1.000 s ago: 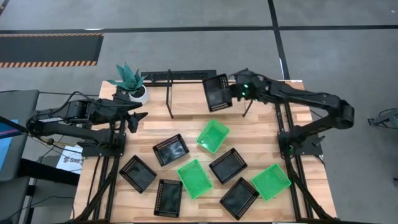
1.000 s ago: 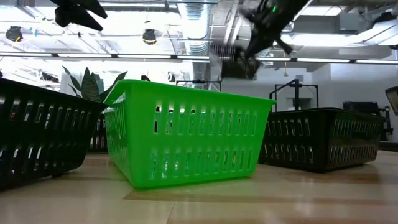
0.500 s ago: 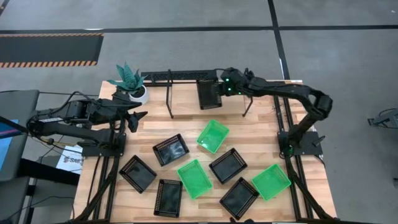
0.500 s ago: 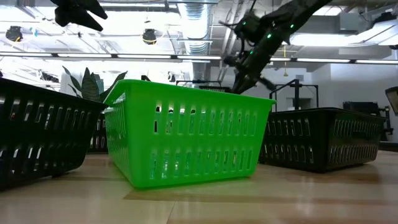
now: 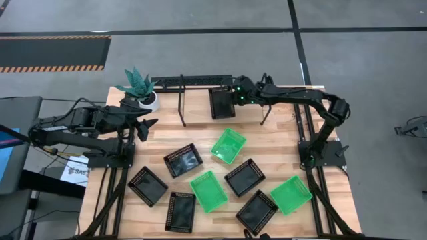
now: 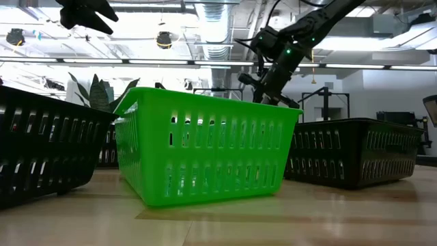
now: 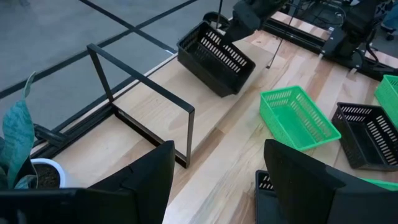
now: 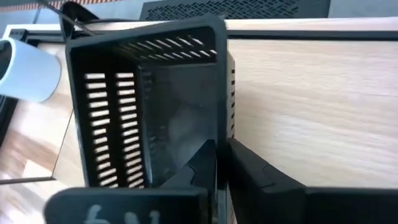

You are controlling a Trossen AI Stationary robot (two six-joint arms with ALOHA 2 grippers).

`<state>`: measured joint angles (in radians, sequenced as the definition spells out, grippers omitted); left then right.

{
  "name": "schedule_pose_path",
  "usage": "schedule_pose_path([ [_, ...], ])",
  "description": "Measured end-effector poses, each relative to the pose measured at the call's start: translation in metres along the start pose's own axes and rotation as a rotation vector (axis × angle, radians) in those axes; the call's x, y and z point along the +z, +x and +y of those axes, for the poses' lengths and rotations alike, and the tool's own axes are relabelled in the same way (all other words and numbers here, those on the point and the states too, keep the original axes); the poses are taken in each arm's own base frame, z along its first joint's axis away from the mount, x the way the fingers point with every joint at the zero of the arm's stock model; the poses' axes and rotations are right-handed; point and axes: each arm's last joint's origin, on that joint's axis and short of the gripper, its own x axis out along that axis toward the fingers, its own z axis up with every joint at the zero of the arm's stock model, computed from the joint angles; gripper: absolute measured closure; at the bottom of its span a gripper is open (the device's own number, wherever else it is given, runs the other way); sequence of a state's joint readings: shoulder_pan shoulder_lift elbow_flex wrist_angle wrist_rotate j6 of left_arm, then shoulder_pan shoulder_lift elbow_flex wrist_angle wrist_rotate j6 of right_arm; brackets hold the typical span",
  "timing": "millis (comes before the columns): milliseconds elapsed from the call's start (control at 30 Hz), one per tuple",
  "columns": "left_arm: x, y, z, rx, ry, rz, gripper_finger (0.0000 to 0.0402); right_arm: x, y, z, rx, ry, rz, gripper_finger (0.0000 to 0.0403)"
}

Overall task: Stack baskets on shelf by color
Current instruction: Put the black basket on the shelf

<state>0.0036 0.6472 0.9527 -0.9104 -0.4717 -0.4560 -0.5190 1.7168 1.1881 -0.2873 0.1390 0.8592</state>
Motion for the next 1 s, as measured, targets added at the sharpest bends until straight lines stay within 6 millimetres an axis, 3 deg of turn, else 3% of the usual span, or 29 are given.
schedule_pose_path([
  [300, 0.0, 0.0, 0.0, 0.005, 0.001, -0.002, 0.0166, 0.005, -0.001, 0.001, 0.026, -0.049, -0.03, 0.0247],
  [467, -0.002, 0.0, 0.001, 0.014, -0.003, 0.016, 0.0166, 0.014, -0.022, 0.004, 0.053, -0.103, -0.075, 0.0222],
  [733, -0.004, 0.0, 0.003, 0.054, 0.001, 0.03, 0.0166, 0.004, -0.036, -0.013, -0.16, -0.236, 0.005, 0.0256],
  [1000, -0.004, 0.0, 0.005, 0.105, -0.014, 0.003, 0.0166, -0.017, 0.0, -0.013, -0.231, -0.31, 0.078, 0.031],
])
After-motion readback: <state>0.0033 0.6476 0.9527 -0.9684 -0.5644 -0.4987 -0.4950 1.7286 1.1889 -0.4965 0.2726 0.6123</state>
